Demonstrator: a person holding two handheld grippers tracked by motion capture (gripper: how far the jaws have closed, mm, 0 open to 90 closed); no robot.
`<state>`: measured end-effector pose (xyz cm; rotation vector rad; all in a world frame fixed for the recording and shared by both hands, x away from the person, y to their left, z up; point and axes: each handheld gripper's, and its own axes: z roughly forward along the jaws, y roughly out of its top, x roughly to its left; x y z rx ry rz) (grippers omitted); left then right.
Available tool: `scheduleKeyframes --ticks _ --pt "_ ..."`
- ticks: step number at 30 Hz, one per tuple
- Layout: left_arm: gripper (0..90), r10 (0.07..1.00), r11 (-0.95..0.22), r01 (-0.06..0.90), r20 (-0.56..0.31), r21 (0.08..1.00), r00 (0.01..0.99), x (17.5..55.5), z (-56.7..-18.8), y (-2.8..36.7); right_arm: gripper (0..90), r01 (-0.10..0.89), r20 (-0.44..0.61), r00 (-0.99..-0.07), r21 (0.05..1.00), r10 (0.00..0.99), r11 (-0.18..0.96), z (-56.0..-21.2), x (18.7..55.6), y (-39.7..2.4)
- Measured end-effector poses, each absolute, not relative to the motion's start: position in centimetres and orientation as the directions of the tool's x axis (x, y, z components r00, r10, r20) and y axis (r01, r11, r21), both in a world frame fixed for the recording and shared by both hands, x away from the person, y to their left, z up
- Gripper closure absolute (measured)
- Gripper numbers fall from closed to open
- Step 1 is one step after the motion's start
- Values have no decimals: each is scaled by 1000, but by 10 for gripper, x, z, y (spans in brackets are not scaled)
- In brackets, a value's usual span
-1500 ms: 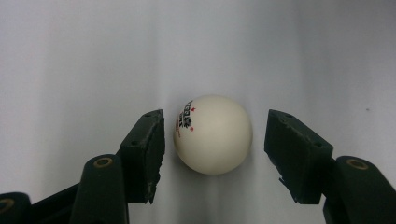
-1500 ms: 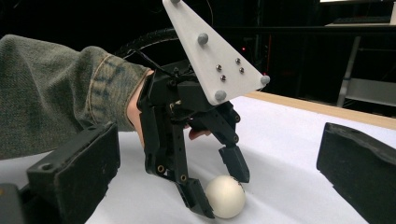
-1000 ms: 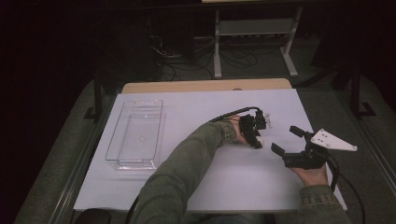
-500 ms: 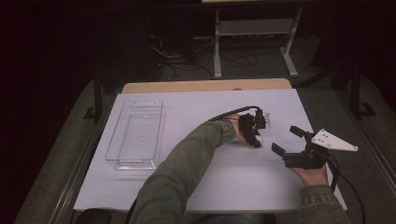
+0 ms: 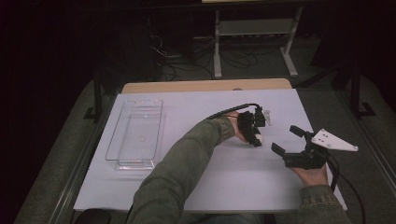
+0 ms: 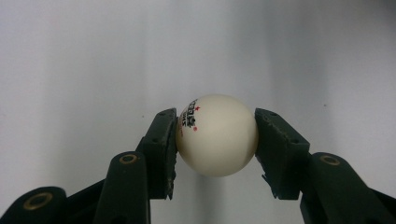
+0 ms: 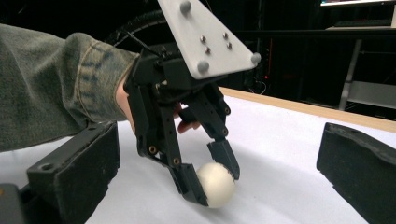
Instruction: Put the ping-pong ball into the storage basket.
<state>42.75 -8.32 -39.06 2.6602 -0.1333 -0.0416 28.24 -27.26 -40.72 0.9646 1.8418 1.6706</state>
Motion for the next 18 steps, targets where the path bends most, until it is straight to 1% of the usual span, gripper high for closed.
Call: scheduleKeyframes --ticks 11,18 --pt "510 -99 -890 -98 23 446 995 425 -373 -71 0 185 112 -647 983 755 13 -407 283 -271" --pt "510 -89 -894 -102 50 437 995 422 -354 -59 0 181 109 -650 983 752 13 -406 283 -271"
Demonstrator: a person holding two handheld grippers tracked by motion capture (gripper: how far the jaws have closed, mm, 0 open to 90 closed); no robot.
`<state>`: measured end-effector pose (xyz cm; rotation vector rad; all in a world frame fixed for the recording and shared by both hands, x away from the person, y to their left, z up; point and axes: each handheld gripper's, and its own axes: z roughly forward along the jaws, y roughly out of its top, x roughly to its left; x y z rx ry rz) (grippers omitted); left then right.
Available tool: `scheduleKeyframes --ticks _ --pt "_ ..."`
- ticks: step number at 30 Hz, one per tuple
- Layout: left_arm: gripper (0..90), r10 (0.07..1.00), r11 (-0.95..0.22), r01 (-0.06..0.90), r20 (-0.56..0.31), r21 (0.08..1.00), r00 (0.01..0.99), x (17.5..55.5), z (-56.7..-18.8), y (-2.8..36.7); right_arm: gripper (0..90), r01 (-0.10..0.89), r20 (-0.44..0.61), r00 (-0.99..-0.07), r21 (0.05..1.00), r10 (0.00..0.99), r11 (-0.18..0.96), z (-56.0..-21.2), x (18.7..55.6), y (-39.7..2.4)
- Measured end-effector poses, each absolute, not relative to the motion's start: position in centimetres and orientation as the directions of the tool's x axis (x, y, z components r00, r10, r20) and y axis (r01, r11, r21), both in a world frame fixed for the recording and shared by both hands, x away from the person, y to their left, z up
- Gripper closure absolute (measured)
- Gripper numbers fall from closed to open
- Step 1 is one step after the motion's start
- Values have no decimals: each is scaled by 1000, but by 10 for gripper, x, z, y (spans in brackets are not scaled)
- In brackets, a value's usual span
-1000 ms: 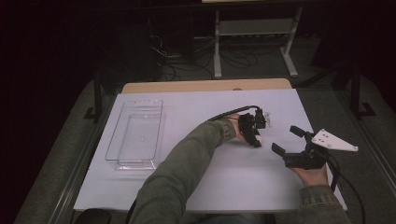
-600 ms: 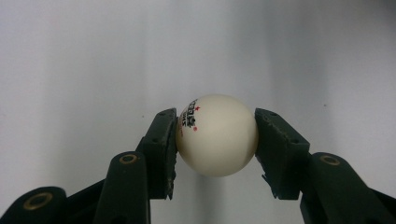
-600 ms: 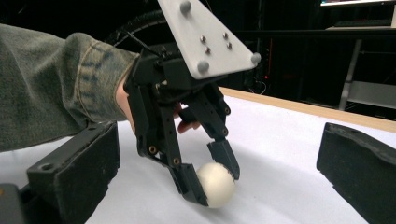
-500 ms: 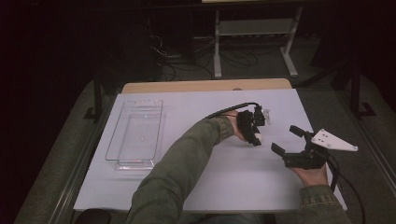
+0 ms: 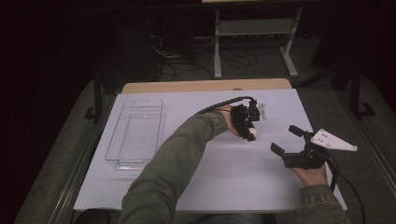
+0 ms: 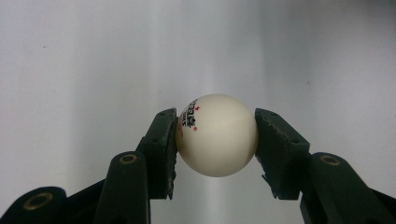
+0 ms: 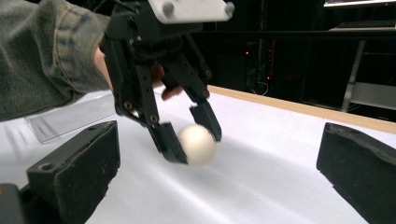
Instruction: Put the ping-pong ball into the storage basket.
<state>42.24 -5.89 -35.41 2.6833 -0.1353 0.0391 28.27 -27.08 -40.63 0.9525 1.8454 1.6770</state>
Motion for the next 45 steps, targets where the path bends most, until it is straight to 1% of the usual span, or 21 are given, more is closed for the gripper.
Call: scheduleKeyframes --ticks 6,16,25,30,37,45 --pt "510 -77 -892 -92 52 443 996 420 -342 -49 0 179 108 -650 984 752 13 -406 283 -270" --pt "510 -57 -895 -87 81 437 995 417 -320 -31 0 181 109 -653 983 749 14 -406 283 -269" --pt "510 -60 -901 -85 73 426 996 414 -312 -21 0 183 111 -651 983 751 13 -406 282 -270" --pt "510 -48 -900 -81 88 429 995 411 -302 -12 0 183 111 -654 983 749 14 -406 282 -269" --pt "510 -28 -909 -70 109 410 994 409 -295 2 0 179 108 -651 984 751 14 -406 283 -270" --pt "510 -27 -914 -64 99 400 995 405 -289 15 0 181 109 -652 983 750 15 -406 283 -269"
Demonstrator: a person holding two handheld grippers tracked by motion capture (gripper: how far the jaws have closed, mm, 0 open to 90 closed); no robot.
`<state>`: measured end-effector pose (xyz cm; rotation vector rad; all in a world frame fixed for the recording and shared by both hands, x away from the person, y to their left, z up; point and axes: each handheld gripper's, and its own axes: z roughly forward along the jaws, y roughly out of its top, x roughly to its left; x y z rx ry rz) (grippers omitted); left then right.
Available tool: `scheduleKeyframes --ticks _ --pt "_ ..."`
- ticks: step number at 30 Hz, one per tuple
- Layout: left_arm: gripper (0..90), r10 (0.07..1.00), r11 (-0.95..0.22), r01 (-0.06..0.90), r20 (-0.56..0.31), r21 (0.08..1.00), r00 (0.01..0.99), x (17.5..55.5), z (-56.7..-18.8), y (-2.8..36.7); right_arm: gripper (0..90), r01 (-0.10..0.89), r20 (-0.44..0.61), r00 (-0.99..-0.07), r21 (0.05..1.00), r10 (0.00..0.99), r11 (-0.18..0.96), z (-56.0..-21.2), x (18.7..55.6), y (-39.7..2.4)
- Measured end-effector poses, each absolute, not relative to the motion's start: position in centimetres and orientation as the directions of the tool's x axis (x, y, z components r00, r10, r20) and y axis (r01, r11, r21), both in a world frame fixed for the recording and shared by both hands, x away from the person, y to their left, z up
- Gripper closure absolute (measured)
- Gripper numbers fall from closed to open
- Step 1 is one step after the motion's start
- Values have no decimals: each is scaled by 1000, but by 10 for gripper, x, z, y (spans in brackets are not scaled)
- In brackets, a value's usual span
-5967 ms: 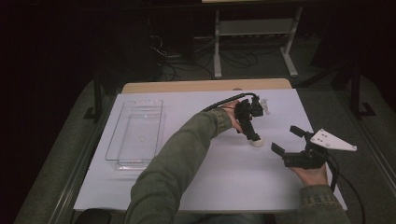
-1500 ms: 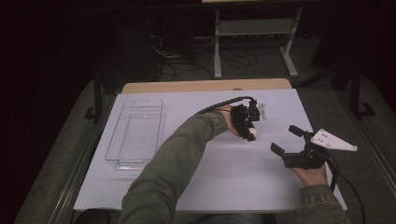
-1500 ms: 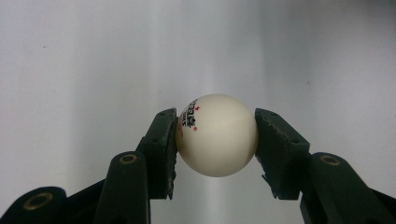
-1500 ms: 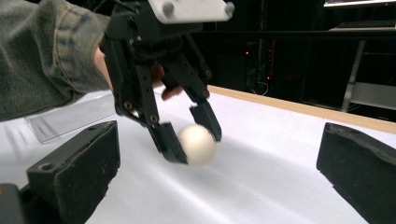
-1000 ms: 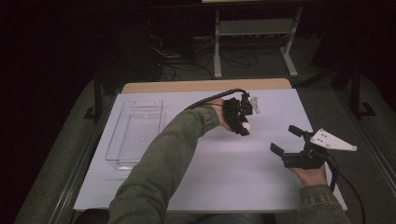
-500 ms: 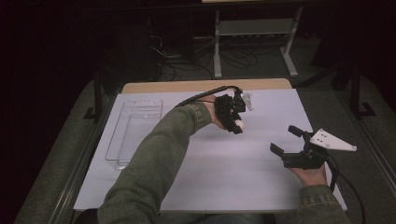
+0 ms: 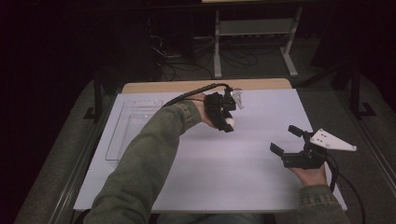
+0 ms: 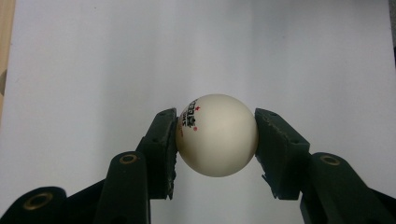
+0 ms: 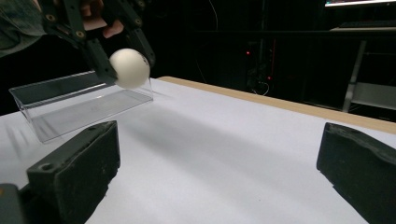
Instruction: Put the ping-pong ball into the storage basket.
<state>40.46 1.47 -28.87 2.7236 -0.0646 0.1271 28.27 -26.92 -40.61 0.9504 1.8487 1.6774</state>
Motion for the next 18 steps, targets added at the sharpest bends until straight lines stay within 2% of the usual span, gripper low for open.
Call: scheduleKeyframes --ticks 18 --pt "510 12 -915 -40 127 403 992 402 -268 50 0 187 112 -655 982 747 17 -407 283 -268"
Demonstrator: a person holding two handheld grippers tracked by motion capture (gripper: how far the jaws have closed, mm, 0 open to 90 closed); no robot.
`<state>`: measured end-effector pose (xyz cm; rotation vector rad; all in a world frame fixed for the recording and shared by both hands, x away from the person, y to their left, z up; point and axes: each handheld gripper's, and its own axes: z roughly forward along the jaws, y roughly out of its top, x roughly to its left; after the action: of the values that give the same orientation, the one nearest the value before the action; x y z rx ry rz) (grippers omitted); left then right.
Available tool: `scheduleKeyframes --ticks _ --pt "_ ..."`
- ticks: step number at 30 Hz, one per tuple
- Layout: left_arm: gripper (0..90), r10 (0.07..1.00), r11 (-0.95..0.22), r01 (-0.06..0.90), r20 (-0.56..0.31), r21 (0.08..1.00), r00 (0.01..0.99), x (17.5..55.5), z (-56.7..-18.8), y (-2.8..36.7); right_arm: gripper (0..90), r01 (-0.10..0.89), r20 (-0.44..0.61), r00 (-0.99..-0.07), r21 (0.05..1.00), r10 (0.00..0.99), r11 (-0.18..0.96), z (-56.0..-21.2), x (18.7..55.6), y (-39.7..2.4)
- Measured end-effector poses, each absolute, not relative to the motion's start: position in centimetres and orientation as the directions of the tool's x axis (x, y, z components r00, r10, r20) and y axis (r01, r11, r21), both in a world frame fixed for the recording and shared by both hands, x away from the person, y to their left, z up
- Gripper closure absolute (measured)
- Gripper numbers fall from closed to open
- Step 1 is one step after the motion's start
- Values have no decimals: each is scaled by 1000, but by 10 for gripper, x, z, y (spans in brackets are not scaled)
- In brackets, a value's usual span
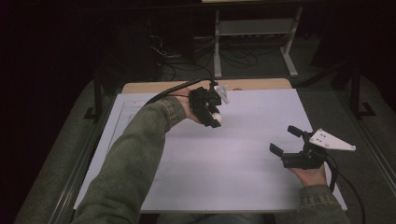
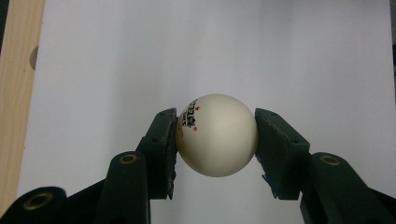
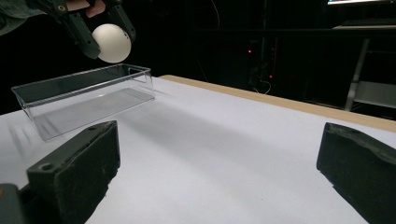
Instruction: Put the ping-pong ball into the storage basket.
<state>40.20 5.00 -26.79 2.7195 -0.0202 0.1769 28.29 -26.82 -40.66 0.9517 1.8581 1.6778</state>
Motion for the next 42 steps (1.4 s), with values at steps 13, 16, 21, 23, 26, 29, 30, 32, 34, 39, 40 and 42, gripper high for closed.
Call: scheduleKeyframes --ticks 13,16,21,23,26,29,30,32,34,39,40,42 --pt "510 37 -920 -16 129 391 991 401 -264 70 0 188 111 -655 982 747 18 -407 283 -268" --pt "510 46 -921 -7 127 389 991 400 -263 76 0 188 110 -655 982 748 21 -407 283 -268" --pt "510 64 -923 8 134 384 989 398 -262 88 0 188 109 -654 982 749 21 -406 283 -268" --pt "510 71 -925 15 135 379 988 398 -261 94 0 187 109 -653 982 750 21 -406 283 -268" --pt "510 82 -927 26 135 374 987 397 -259 101 0 187 109 -652 982 750 20 -406 283 -268" --pt "510 85 -929 30 134 370 987 396 -258 107 0 185 106 -652 982 751 22 -406 283 -268" --pt "510 85 -930 30 134 366 987 396 -258 109 0 186 106 -651 982 751 22 -406 283 -268" --pt "510 86 -931 33 130 363 988 396 -259 110 0 187 107 -651 982 751 22 -406 283 -268" --pt "510 88 -935 38 127 354 988 396 -260 113 0 187 108 -651 982 751 22 -406 283 -268" --pt "510 98 -938 49 125 344 987 395 -261 121 0 186 106 -650 982 753 22 -406 283 -269" --pt "510 98 -939 50 124 341 987 395 -260 122 0 186 106 -650 982 753 22 -406 283 -269" --pt "510 104 -940 57 124 338 987 395 -260 126 0 187 107 -650 982 752 22 -406 283 -269"
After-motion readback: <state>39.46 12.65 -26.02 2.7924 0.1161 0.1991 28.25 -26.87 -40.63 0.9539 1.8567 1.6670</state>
